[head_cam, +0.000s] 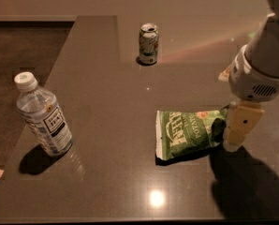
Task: Pick green jalapeno chip bag
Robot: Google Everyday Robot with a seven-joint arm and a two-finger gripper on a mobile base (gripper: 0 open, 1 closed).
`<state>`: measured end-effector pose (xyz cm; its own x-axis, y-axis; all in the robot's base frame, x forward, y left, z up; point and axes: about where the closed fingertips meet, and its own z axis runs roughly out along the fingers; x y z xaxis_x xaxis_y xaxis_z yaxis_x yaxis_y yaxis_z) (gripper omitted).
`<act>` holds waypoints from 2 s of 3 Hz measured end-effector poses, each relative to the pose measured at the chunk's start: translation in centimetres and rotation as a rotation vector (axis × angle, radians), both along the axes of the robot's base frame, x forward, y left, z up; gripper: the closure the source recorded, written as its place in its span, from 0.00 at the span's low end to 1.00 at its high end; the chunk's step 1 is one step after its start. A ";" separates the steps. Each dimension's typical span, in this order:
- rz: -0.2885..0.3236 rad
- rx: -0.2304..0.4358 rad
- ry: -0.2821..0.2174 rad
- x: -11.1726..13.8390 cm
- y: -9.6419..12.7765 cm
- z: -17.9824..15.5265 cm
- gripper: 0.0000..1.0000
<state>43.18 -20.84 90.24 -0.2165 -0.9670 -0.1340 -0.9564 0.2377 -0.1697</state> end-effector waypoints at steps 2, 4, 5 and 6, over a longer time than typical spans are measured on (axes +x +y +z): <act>0.023 0.029 0.118 -1.1 0.7 -3.1 0.41; -0.018 0.104 0.073 1.4 0.4 1.5 0.88; -0.006 0.145 0.009 2.4 0.9 5.8 1.00; 0.016 0.213 -0.097 3.5 1.9 11.1 1.00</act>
Offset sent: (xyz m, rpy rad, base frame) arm -0.0160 0.0085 -0.0419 0.0452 0.1808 0.0290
